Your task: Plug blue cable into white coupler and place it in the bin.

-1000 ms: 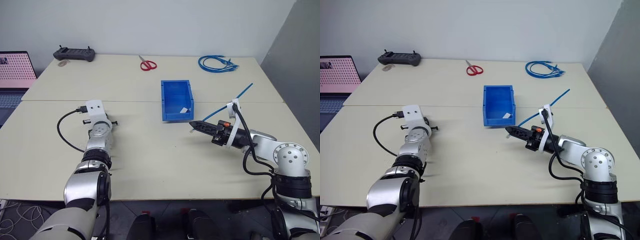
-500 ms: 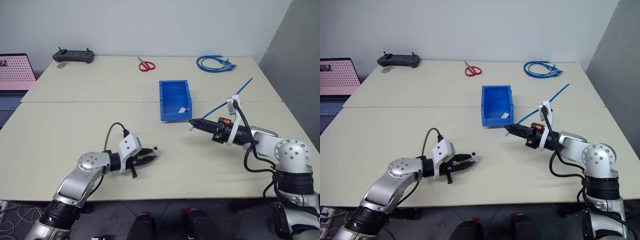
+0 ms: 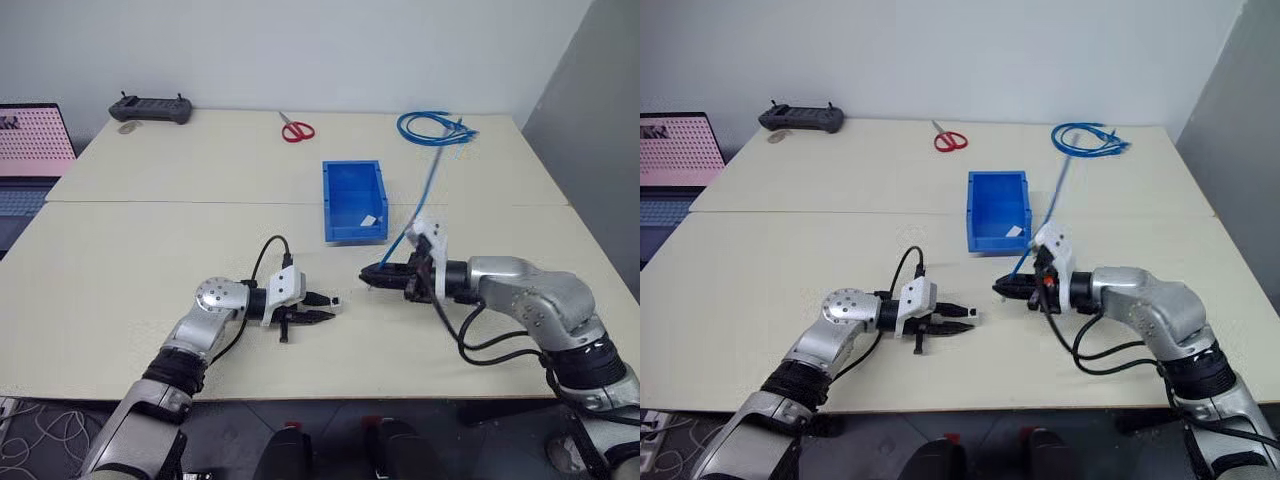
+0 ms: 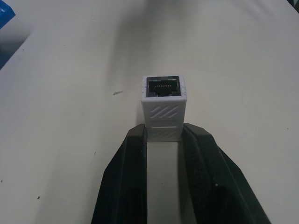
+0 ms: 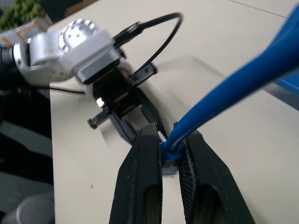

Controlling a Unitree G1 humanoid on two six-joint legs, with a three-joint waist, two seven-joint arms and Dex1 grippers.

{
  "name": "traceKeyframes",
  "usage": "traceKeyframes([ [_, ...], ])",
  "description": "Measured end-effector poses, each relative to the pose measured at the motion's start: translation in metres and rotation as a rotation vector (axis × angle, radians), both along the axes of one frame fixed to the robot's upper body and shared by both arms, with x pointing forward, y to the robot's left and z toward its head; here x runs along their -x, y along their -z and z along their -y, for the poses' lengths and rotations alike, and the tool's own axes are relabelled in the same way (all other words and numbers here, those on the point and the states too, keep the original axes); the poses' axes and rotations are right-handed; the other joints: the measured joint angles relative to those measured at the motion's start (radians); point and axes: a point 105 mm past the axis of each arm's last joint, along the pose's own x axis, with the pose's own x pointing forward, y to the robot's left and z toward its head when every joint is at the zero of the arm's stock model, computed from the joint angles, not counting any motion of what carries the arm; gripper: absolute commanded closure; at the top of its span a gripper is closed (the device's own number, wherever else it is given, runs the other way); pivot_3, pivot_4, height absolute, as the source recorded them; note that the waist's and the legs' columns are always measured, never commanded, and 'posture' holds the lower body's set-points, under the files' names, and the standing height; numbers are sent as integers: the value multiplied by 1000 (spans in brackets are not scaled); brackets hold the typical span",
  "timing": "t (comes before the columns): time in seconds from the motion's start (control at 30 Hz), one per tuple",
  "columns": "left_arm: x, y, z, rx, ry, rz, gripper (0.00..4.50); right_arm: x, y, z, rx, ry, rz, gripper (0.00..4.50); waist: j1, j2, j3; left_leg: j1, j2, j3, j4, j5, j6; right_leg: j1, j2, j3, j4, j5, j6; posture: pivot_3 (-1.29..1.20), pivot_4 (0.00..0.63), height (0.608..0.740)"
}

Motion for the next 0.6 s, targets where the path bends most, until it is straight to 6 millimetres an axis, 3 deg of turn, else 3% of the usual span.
traceKeyframes([
  [0.27,1,0,-2,4,16,-20,3744,4,2,-29,-32,-89,97,4295,-2,0,0,0,0,0,0,0,0,0,0,0,1,0,0,0,150,740],
  [0.6,2,0,-1,-1,22,-47,3744,0,12,-44,-35,-163,114,4295,-2,0,0,1,0,0,0,0,0,0,0,0,1,0,-1,0,150,740],
])
